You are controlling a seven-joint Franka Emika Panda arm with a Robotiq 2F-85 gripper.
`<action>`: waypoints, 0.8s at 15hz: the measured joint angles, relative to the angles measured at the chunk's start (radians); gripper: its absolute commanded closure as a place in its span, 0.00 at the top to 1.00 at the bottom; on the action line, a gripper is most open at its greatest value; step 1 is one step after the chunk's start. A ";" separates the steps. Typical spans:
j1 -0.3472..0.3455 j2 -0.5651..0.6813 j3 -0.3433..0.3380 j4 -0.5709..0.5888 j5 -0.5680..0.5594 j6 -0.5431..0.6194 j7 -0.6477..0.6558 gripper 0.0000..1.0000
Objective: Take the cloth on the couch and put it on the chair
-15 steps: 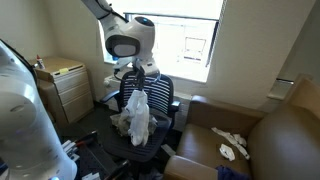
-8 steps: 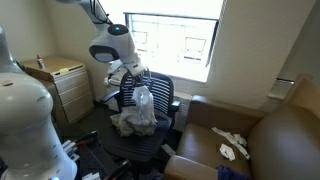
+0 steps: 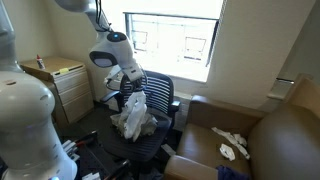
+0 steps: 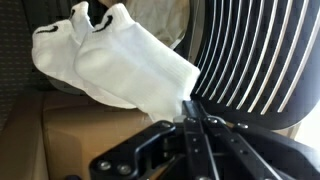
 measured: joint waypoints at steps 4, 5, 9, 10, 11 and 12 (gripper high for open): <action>0.025 0.001 0.039 0.016 0.048 -0.012 -0.011 0.00; 0.037 0.002 0.054 0.022 0.066 -0.012 -0.019 0.00; 0.085 0.009 0.113 0.138 0.157 0.071 -0.101 0.26; 0.093 0.017 0.121 0.183 0.157 0.107 -0.111 0.02; 0.101 0.030 0.122 0.223 0.119 0.149 -0.095 0.08; 0.106 0.044 0.121 0.252 0.082 0.178 -0.069 0.15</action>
